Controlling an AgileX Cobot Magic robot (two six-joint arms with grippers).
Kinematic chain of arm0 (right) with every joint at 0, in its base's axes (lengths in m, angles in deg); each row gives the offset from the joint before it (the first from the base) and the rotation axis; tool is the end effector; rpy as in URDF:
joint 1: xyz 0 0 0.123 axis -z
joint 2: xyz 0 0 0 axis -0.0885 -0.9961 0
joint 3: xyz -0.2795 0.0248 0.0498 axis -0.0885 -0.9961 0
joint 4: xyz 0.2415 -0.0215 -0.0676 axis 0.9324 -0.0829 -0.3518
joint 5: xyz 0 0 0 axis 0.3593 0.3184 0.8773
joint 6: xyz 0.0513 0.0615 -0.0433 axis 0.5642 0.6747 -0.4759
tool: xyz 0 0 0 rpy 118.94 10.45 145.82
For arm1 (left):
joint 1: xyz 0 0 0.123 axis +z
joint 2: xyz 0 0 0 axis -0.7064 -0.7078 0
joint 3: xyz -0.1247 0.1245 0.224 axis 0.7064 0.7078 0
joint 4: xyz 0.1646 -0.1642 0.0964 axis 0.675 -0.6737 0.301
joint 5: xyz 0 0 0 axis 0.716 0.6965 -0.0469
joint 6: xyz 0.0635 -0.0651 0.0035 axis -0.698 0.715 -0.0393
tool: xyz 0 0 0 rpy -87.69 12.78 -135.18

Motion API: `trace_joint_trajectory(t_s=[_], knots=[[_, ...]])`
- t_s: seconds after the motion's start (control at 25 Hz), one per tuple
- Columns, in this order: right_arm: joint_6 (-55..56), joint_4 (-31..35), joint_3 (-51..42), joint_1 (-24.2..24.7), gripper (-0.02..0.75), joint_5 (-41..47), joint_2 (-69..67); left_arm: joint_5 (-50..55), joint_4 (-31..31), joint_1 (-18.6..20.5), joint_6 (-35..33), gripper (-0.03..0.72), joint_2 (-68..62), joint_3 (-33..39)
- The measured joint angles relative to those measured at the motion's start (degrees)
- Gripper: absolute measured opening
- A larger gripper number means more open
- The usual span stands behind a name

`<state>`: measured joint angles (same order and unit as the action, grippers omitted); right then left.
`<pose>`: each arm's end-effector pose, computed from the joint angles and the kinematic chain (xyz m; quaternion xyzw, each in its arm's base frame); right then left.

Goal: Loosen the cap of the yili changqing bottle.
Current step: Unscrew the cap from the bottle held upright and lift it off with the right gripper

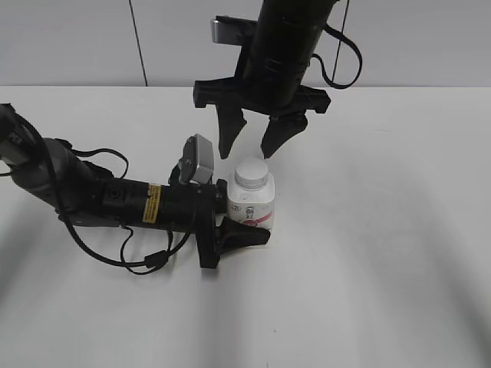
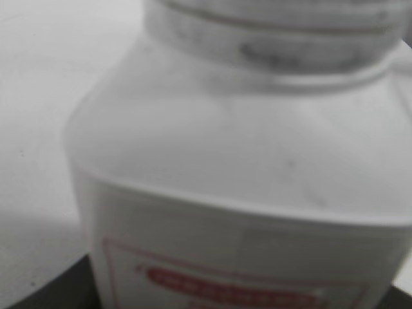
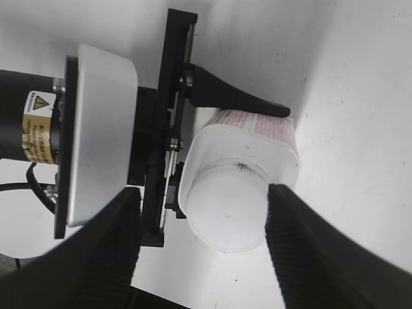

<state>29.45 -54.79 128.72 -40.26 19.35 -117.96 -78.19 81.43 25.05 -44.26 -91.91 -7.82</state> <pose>0.3497 0.2732 0.2396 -0.1533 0.9762 0.1504 0.0309 0.3310 -0.2041 0.0386 0.5428 0.6159 -0.4182 0.3888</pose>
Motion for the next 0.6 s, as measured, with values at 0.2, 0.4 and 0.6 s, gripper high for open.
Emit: trace_joint_trajectory(t_s=[0.2,0.4,0.6], knots=[[0.1,0.0,0.0,0.0,0.482,0.0,0.0,0.0,0.0,0.0,0.0,0.406,0.0,0.0],[0.4,-0.1,0.0,0.0,0.482,0.0,0.0,0.0,0.0,0.0,0.0,0.406,0.0,0.0],[0.7,-0.1,0.0,0.0,0.516,0.0,-0.5,0.0,0.0,0.0,0.0,0.405,0.0,0.0]])
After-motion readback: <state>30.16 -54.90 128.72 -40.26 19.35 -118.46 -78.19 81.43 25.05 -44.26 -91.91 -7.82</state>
